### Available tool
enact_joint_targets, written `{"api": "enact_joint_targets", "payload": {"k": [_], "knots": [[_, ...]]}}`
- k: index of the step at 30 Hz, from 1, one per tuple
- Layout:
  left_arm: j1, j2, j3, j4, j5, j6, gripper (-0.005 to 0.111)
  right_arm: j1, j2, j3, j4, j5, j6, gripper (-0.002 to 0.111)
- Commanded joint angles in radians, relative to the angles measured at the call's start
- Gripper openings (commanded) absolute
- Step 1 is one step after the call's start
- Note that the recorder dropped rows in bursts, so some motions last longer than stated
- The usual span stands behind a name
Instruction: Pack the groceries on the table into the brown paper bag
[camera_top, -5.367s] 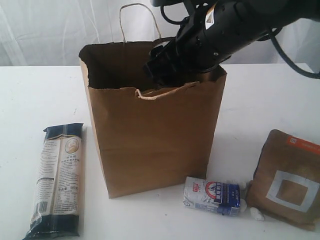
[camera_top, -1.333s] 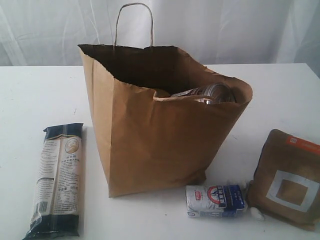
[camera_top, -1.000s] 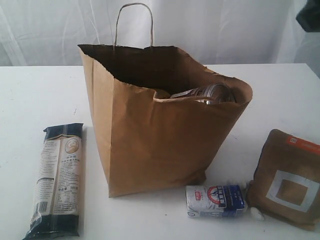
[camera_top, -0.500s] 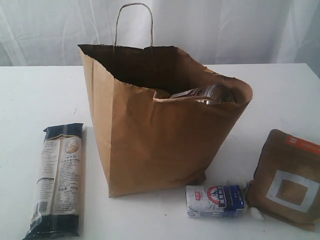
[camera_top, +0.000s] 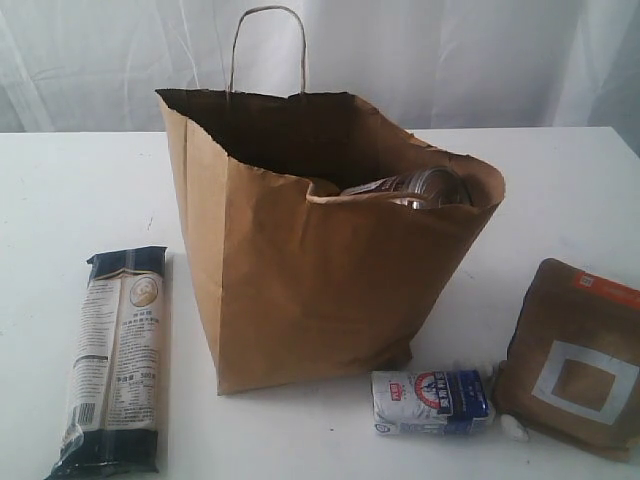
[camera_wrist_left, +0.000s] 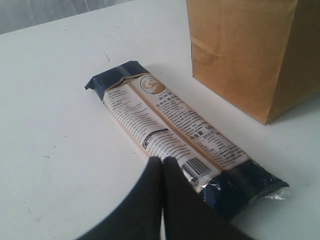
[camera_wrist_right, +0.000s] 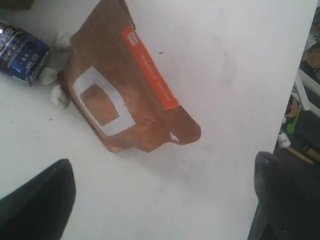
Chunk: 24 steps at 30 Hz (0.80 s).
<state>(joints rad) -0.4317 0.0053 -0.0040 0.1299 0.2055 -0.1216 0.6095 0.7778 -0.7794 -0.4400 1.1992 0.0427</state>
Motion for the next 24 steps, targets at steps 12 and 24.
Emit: {"api": "enact_joint_targets", "payload": {"k": [12, 24], "knots": [[0.002, -0.005, 0.004, 0.002, -0.002, -0.009, 0.0, -0.03, 0.225, 0.019, -0.012, -0.254, -0.083, 0.089], [0.002, -0.005, 0.004, 0.002, -0.002, -0.009, 0.0, -0.055, 0.214, -0.046, 0.033, -0.244, -0.065, 0.089]]}}
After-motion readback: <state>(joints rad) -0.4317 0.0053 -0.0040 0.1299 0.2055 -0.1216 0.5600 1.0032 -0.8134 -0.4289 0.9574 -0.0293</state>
